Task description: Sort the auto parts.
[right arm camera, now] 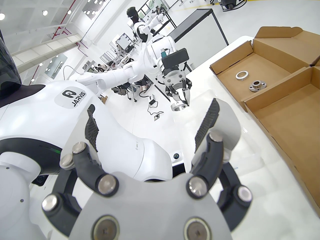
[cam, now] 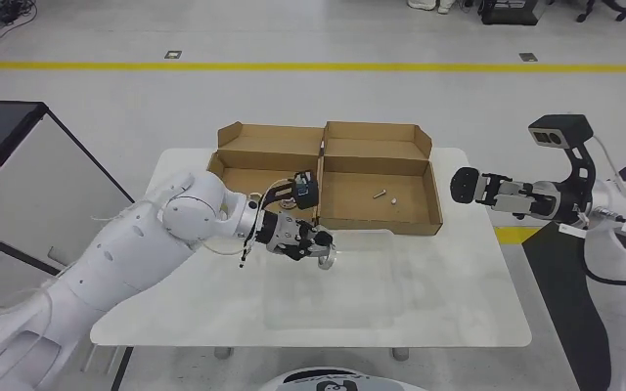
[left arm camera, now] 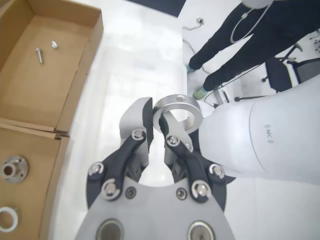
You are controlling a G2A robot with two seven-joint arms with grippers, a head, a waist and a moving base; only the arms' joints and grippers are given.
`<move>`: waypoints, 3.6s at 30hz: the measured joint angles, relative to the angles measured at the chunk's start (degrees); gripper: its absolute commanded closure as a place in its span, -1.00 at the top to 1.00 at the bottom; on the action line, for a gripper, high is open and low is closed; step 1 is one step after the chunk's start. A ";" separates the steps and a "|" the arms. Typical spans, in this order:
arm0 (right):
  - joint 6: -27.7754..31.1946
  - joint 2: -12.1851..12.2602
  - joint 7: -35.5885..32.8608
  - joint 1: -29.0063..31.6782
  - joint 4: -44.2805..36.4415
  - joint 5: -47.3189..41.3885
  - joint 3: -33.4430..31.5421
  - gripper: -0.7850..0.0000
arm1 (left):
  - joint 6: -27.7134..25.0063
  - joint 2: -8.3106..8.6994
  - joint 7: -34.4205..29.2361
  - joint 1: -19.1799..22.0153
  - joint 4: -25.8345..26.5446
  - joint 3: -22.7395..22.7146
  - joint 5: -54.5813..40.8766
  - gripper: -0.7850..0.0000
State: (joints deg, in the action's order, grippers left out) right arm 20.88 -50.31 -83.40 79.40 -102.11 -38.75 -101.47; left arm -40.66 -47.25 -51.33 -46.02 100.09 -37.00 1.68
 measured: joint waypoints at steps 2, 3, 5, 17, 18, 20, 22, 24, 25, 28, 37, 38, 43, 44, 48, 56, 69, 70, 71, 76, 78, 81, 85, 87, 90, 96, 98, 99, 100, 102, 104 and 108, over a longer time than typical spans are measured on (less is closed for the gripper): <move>0.00 0.00 0.00 0.00 0.00 0.00 0.00 1.00 | -2.78 0.45 2.00 -1.91 -0.02 -1.15 -0.08 -1.00; 0.00 0.00 0.00 0.00 0.00 0.00 0.00 1.00 | -3.44 0.56 2.45 -2.47 -0.01 -1.43 0.01 -1.00; 0.00 0.00 0.00 0.00 0.00 0.00 0.00 1.00 | -3.70 0.62 2.63 -2.77 0.00 -1.55 0.14 -1.00; 0.00 0.00 0.00 0.00 0.00 0.00 0.00 1.00 | -4.78 0.36 3.99 -3.97 -0.42 -1.02 -1.34 -1.00; 0.00 0.00 0.00 0.00 0.00 0.00 0.00 1.00 | -5.91 0.28 5.54 -4.94 -1.18 -0.90 -3.43 -1.00; 0.00 0.00 0.00 0.00 0.00 0.00 0.00 1.00 | -8.31 0.26 8.17 -6.12 -3.19 -1.33 -10.54 -1.00; 0.00 0.00 0.00 0.00 0.00 0.00 0.00 1.00 | -11.28 0.22 9.75 -7.27 -4.45 -1.68 -17.85 -1.00; 0.00 0.00 0.00 0.00 0.00 0.00 0.00 1.00 | -13.95 0.21 9.83 -8.00 -5.35 -1.84 -22.83 -1.00; 0.00 0.00 0.00 0.00 0.00 0.00 0.00 1.00 | -15.61 0.21 9.44 -8.31 -5.82 -1.89 -25.39 -1.00; 0.00 0.00 0.00 0.00 0.00 0.00 0.00 1.00 | -17.47 0.02 8.54 -9.03 -5.35 -2.21 -30.97 -1.00; 0.00 0.00 0.00 0.00 0.00 0.00 0.00 1.00 | -17.34 -1.47 5.02 -14.76 -1.70 -9.35 -41.23 -1.00; 0.00 0.00 0.00 0.00 0.00 0.00 0.00 1.00 | -17.34 -1.67 5.04 -15.51 -1.47 -10.23 -41.83 -1.00; 0.00 0.00 0.00 0.00 0.00 0.00 0.00 1.00 | -17.34 -2.80 5.04 -19.17 -0.02 -14.43 -43.71 -1.00; 0.00 0.00 0.00 0.00 0.00 0.00 0.00 1.00 | -17.34 -2.96 5.04 -19.60 0.14 -15.11 -43.41 -1.00; 0.00 0.00 0.00 0.00 0.00 0.00 0.00 1.00 | -17.34 -3.86 5.03 -21.66 1.43 -18.52 -46.27 -1.00; 0.00 0.00 0.00 0.00 0.00 0.00 0.00 1.00 | -17.34 -5.83 5.01 -25.19 5.92 -22.77 -53.36 -1.00; 0.00 0.00 0.00 0.00 0.00 0.00 0.00 1.00 | -17.34 -7.61 5.00 -27.44 8.75 -24.65 -57.06 -1.00; 0.00 0.00 0.00 0.00 0.00 0.00 0.00 1.00 | -17.34 -7.65 5.00 -27.58 9.01 -24.85 -57.28 -1.00; 0.00 0.00 0.00 0.00 0.00 0.00 0.00 1.00 | -17.34 -7.67 5.00 -27.70 9.24 -24.95 -57.58 -1.00; 0.00 0.00 0.00 0.00 0.00 0.00 0.00 1.00 | -17.34 -7.60 5.00 -28.08 9.48 -25.37 -58.22 -1.00; 0.00 0.00 0.00 0.00 0.00 0.00 0.00 1.00 | -17.34 -7.56 5.00 -28.23 9.47 -25.43 -58.80 -1.00; 0.00 0.00 0.00 0.00 0.00 0.00 0.00 1.00 | -17.34 -7.57 5.00 -28.37 9.50 -25.55 -59.72 -1.00; 0.00 0.00 0.00 0.00 0.00 0.00 0.00 1.00 | -17.34 -7.57 5.00 -28.37 9.50 -25.55 -59.72 -1.00; 0.00 0.00 0.00 0.00 0.00 0.00 0.00 1.00 | -17.34 -7.57 5.00 -28.37 9.50 -25.55 -59.72 -1.00; 0.00 0.00 0.00 0.00 0.00 0.00 0.00 1.00 | -17.34 -7.57 5.00 -28.37 9.50 -25.55 -59.71 -1.00; 0.00 0.00 0.00 0.00 0.00 0.00 0.00 1.00 | -17.34 -7.57 5.00 -28.37 9.50 -25.55 -59.71 -1.00; 0.00 0.00 0.00 0.00 0.00 0.00 0.00 1.00 | -17.34 -7.57 5.00 -28.37 9.50 -25.55 -59.71 -1.00; 0.00 0.00 0.00 0.00 0.00 0.00 0.00 1.00 | -17.34 -7.57 5.00 -28.37 9.50 -25.55 -59.71 -1.00; 0.00 0.00 0.00 0.00 0.00 0.00 0.00 1.00 | -17.34 -7.57 5.00 -28.37 9.50 -25.55 -59.71 -1.00; 0.00 0.00 0.00 0.00 0.00 0.00 0.00 1.00 | -17.34 -7.57 5.00 -28.37 9.50 -25.55 -59.71 -1.00; 0.00 0.00 0.00 0.00 0.00 0.00 0.00 1.00 | -17.34 -7.57 5.00 -28.37 9.50 -25.55 -59.71 -1.00; 0.00 0.00 0.00 0.00 0.00 0.00 0.00 1.00 | -17.34 -7.57 5.00 -28.37 9.50 -25.55 -59.71 -1.00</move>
State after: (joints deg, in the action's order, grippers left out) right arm 20.88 -50.31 -83.40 79.40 -102.11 -38.75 -101.47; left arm -58.00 -54.82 -46.34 -74.38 109.59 -62.55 -58.03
